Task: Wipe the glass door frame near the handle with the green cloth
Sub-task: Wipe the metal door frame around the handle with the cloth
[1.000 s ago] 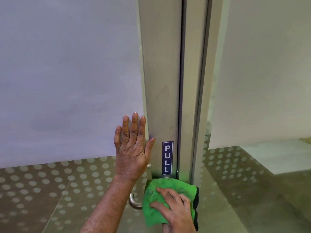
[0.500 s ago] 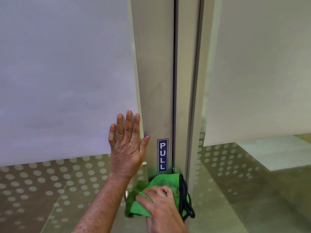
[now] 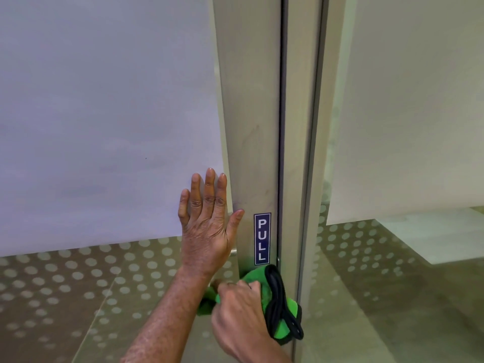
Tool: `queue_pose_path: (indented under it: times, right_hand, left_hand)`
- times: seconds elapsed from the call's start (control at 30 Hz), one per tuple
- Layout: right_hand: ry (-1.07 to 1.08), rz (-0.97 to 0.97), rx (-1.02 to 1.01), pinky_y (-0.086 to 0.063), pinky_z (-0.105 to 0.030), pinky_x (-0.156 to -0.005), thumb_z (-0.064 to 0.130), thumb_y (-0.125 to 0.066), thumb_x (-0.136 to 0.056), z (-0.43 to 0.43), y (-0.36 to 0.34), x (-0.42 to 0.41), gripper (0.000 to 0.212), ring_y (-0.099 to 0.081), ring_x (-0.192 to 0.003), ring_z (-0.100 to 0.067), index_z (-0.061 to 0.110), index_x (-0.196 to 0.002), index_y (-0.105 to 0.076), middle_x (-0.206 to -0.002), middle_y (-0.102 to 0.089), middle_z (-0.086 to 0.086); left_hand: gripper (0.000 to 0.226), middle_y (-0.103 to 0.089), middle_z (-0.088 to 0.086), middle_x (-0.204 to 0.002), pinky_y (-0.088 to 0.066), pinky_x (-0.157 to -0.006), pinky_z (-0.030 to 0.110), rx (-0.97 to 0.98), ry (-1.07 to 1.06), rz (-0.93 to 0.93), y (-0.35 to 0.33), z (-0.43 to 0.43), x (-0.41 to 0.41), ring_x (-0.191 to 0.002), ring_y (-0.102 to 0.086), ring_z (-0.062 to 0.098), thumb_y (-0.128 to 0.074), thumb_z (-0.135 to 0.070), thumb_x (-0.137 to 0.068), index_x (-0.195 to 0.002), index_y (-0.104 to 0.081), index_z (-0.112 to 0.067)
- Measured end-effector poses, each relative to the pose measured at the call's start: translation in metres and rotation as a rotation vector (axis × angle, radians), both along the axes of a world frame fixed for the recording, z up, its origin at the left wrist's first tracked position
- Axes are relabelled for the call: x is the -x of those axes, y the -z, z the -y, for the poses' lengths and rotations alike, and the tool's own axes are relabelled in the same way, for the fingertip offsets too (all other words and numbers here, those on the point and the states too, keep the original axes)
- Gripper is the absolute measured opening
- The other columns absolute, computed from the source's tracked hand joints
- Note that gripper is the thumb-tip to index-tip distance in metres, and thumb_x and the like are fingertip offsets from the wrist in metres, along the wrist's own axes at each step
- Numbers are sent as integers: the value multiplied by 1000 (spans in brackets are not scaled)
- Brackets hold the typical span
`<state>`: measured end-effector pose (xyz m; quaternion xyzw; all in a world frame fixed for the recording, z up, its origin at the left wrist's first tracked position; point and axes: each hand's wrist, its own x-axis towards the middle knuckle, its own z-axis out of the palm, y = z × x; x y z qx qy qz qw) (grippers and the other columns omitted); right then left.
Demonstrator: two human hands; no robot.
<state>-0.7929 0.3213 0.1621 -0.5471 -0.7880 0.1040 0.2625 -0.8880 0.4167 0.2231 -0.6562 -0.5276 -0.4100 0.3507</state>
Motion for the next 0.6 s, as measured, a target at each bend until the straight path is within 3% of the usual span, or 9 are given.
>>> queue_pose_path:
  times: [0.07,0.1,0.17,0.23,0.33,0.4,0.47,0.53,0.6]
  right_hand:
    - [-14,-36,-8,-33,-39,-93,12,-40,-79,0,6,1,23,-49,-88,-20,23,-88,-56,-80,-55,5]
    - [-36,-30,-10,-32,-37,-94,13,-42,-80,2,11,-2,28,-49,-92,-17,25,-98,-60,-85,-57,6]
    - [-101,7,-51,-28,-33,-98,15,-48,-77,9,25,-14,47,-50,-106,-12,32,-119,-59,-102,-63,11]
    - [-137,33,-105,-22,-29,-101,14,-56,-69,13,38,-37,62,-53,-119,-10,39,-126,-57,-120,-66,14]
    - [-101,29,-68,-19,-37,-114,6,-60,-69,18,48,-67,77,-39,-139,-2,47,-134,-52,-144,-54,22]
    - [-32,-92,-51,-16,-36,-117,0,-59,-76,26,53,-66,79,-21,-149,2,50,-138,-51,-155,-37,27]
    - [68,-319,-52,-12,-23,-118,-10,-58,-80,38,51,-50,77,-12,-152,1,43,-136,-59,-158,-30,25]
    - [170,-561,-24,-8,-6,-117,-22,-53,-77,48,47,-34,75,-16,-152,-5,30,-129,-68,-157,-35,19]
    - [284,-689,62,-11,-7,-119,-24,-49,-79,57,40,-25,71,-22,-152,-8,26,-123,-71,-157,-36,17]
  left_hand:
    - [70,14,-4,-175,10,-130,40,3,-4,-10,0,0,1,-162,11,20,-23,-55,-109,-166,-1,-21]
    - [70,14,-4,-175,10,-130,40,8,-6,-17,0,0,1,-161,12,20,-23,-56,-109,-166,-1,-20]
    - [70,15,-3,-175,12,-129,40,17,-12,-20,0,0,1,-161,12,20,-22,-56,-109,-165,-1,-20]
    - [70,15,-3,-175,11,-129,40,23,-13,-15,0,1,1,-161,12,20,-23,-56,-109,-165,-1,-20]
    - [70,14,-4,-174,11,-130,40,53,18,-14,-2,5,3,-161,12,20,-24,-56,-109,-165,-1,-20]
    - [69,11,-2,-175,9,-130,41,92,27,-18,-5,11,3,-162,11,21,-23,-54,-110,-166,-2,-20]
    - [68,3,3,-176,5,-131,43,132,43,-8,-8,20,3,-162,6,24,-23,-52,-110,-166,-6,-18]
    - [66,-5,8,-176,-1,-132,46,166,61,4,-13,30,1,-163,0,27,-24,-48,-111,-166,-12,-16]
    - [64,-9,9,-176,-2,-132,46,199,95,20,-18,39,1,-163,-3,27,-27,-44,-111,-166,-15,-14]
